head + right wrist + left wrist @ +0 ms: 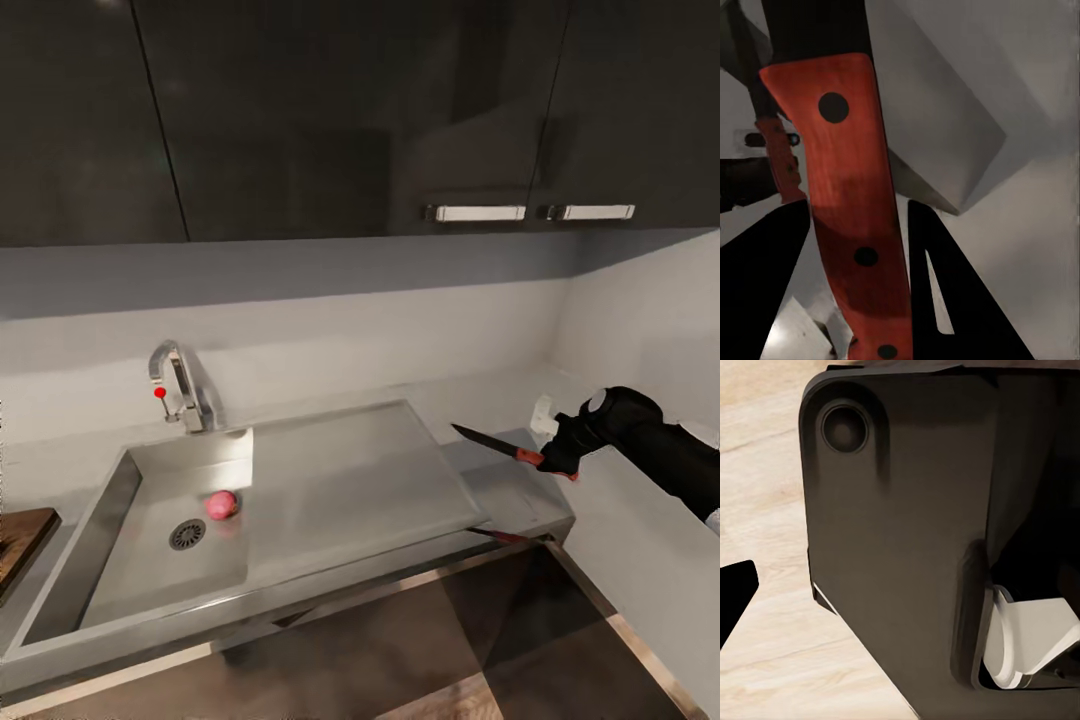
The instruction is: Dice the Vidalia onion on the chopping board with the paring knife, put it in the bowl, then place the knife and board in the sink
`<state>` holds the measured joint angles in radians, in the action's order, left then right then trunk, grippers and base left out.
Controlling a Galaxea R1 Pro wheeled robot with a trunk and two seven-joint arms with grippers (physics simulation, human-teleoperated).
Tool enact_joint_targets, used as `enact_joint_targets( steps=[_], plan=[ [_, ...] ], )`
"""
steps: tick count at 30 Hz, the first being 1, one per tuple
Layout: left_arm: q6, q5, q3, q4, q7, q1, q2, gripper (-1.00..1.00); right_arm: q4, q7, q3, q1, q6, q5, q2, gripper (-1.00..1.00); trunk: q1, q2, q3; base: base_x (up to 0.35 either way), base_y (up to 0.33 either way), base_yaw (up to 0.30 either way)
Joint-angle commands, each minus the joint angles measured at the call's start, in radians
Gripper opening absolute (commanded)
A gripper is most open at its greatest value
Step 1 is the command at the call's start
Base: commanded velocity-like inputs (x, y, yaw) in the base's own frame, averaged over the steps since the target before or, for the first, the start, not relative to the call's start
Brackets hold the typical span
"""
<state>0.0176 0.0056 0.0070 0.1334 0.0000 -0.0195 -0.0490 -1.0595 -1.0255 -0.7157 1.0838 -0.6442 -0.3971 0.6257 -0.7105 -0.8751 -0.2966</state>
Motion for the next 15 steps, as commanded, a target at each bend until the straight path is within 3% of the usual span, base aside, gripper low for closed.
enact_joint_targets(
  steps=[1,6,15],
  plan=[
    [0.001,0.001,0.001,0.002,0.000,0.000,0.000,1.00,-0.009,0.001,-0.002,0.002,-0.007,-0.006,-0.003,-1.00,0.000,-0.001,-0.002,0.000,0.000,0.067],
    [0.001,0.001,0.002,0.002,0.000,0.000,0.001,1.00,-0.020,0.009,-0.002,0.001,-0.038,-0.006,-0.021,-1.00,0.000,-0.001,-0.008,-0.019,0.025,0.107],
    [0.001,0.002,0.002,0.002,0.000,0.000,0.001,1.00,-0.029,0.059,-0.002,0.001,-0.048,-0.006,-0.048,-1.00,0.000,-0.001,-0.020,-0.134,0.143,0.163]
  ],
)
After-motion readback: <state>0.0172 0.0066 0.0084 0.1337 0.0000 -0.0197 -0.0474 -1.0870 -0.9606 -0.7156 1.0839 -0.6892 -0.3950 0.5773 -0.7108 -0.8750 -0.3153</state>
